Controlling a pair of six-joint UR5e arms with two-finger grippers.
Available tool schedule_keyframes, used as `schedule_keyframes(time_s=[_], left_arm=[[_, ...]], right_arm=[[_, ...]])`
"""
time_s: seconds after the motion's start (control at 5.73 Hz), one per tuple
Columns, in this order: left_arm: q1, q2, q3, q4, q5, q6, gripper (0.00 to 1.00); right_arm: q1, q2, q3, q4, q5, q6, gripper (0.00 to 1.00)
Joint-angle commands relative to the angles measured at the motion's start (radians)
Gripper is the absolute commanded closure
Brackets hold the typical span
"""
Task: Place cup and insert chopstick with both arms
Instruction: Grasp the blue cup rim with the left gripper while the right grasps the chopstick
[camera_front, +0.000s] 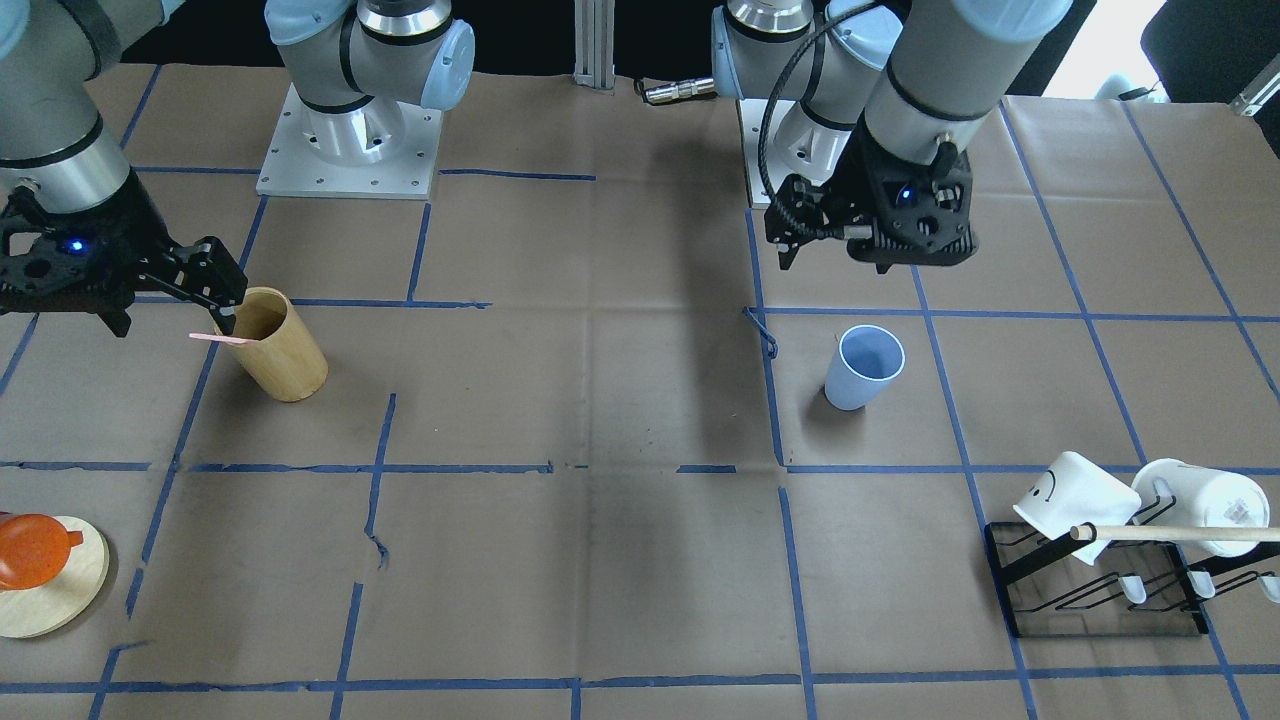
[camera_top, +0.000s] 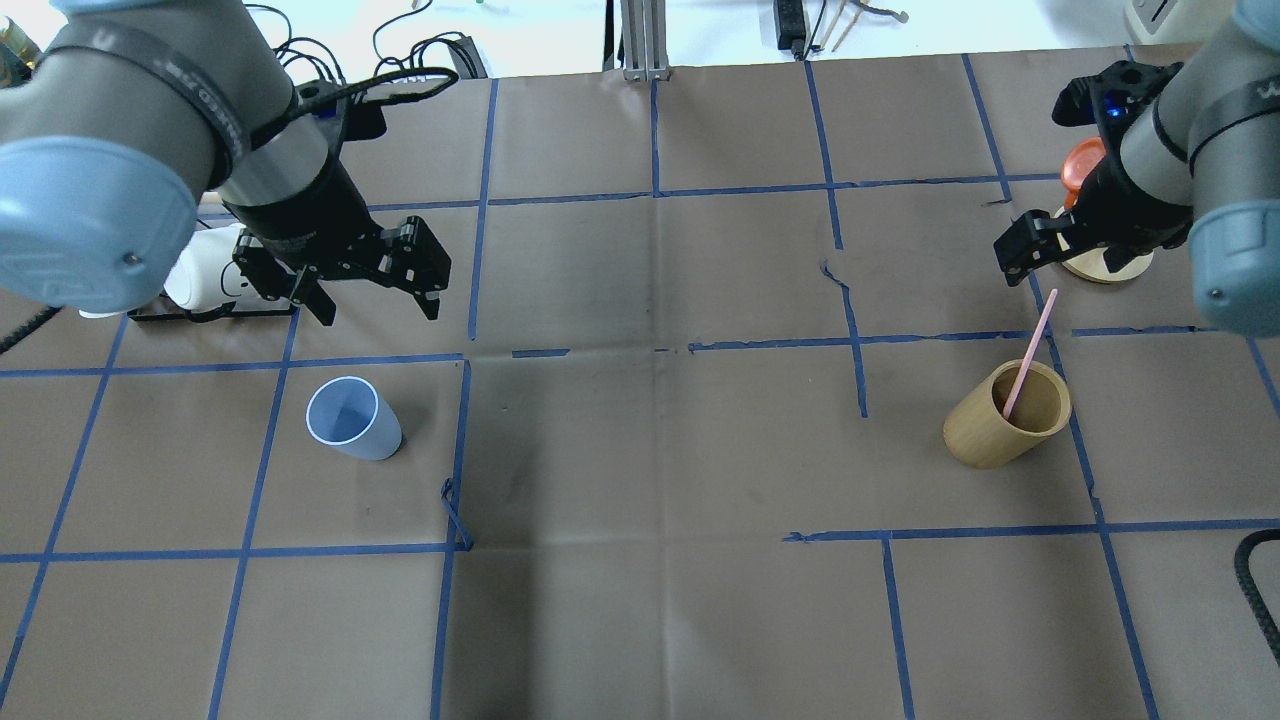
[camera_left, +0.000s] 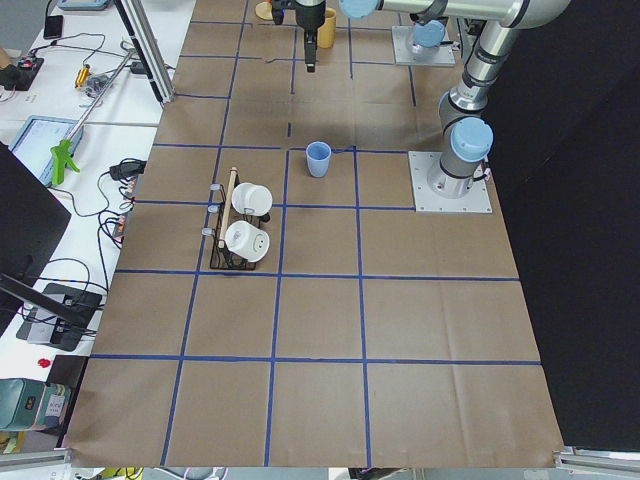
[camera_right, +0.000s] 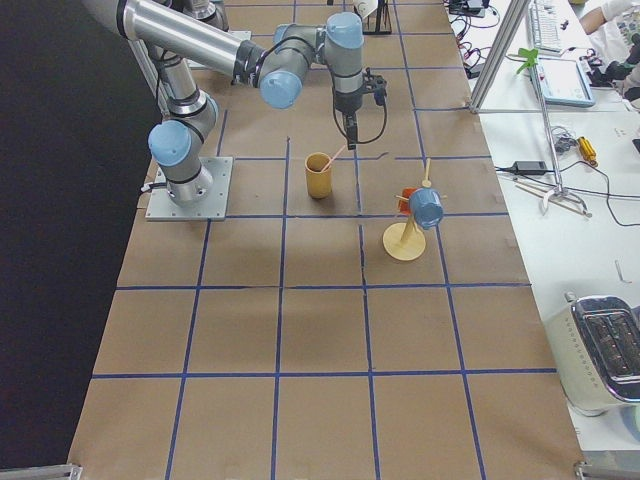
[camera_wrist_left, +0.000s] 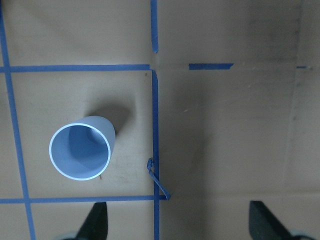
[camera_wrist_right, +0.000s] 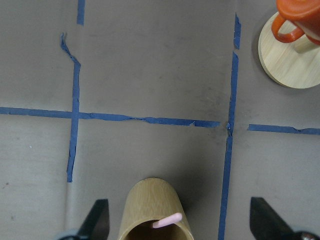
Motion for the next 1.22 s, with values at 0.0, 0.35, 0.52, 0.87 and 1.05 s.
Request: schedule_keyframes(time_s=[0.0,0.35,0.52,0.87,1.05], left_arm=[[0.010,0.001,-0.187,0.157,0.000,0.028,0.02],[0.036,-0.007,-0.246,0.256,0.015,0.077,0.02],[0.076,-0.010,-0.255,0.254,0.017,0.121,0.02],[0.103,-0.062,-0.299,0.320,0.016,0.128,0.02],[0.108,-0.059,-0.319,0.320,0.022,0.132,0.02]], right_arm=[[-0.006,-0.039,0.161,-0.209,0.001,-0.012,0.00],[-0.006,-0.037,0.168,-0.223,0.003,-0.006,0.01],[-0.006,-0.037,0.168,-0.223,0.003,-0.006,0.38],[-0.006,-0.039,0.163,-0.223,0.006,-0.006,0.77],[-0.006,-0.039,0.162,-0.223,0.006,-0.006,0.91]])
